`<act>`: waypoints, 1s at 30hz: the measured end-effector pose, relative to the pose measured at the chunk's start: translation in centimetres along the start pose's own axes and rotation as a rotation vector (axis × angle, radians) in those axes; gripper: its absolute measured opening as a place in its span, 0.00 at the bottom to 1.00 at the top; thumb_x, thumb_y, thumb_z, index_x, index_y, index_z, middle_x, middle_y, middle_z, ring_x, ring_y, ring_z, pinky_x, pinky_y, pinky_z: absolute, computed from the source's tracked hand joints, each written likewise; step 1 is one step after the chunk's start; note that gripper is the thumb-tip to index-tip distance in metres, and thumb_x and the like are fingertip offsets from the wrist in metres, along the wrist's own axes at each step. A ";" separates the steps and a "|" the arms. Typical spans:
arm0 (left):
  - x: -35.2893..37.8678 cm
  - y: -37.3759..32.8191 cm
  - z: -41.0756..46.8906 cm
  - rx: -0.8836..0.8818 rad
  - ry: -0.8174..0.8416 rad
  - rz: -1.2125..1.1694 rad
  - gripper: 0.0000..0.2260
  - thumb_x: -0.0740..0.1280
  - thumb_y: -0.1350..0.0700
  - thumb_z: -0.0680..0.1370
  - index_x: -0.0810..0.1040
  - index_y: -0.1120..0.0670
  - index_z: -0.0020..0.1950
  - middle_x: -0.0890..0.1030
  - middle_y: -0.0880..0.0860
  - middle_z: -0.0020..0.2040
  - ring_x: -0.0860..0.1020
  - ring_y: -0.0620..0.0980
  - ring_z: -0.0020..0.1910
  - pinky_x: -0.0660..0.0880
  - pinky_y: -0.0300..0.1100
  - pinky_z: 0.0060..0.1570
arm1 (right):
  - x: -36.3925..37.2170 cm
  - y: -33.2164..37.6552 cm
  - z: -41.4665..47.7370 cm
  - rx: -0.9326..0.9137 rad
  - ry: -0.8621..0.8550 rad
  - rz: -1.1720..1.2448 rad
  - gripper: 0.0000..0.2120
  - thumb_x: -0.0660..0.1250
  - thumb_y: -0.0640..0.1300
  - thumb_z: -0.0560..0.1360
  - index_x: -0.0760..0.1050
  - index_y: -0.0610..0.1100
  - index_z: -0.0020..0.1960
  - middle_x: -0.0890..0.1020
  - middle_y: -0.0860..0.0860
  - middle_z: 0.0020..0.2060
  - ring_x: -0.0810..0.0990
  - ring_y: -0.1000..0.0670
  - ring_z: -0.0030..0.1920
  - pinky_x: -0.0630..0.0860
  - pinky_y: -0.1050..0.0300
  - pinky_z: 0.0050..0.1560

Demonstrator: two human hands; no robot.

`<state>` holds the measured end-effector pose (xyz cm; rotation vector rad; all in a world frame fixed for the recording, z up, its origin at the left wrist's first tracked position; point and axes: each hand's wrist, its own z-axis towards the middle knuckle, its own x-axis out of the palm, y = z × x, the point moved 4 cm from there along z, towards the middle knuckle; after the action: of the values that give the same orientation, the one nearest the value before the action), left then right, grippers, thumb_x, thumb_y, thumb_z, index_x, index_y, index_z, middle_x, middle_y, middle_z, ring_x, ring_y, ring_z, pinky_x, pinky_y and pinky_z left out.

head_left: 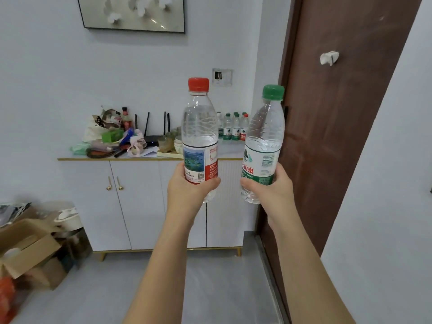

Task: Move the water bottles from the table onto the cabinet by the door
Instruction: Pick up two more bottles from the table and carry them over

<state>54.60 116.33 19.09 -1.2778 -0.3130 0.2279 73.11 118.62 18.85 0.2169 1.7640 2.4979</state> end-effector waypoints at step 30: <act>18.5 16.8 37.6 -0.053 0.044 0.062 0.23 0.77 0.65 0.67 0.74 0.51 0.57 0.82 0.46 0.48 0.81 0.41 0.45 0.77 0.34 0.39 | 0.6 -20.2 40.8 0.087 -0.115 -0.035 0.27 0.78 0.31 0.65 0.74 0.48 0.59 0.82 0.56 0.49 0.81 0.59 0.48 0.78 0.65 0.43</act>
<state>58.73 160.99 14.47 -1.3442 -0.2428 0.2453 78.60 163.46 13.31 0.3250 1.8165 2.3371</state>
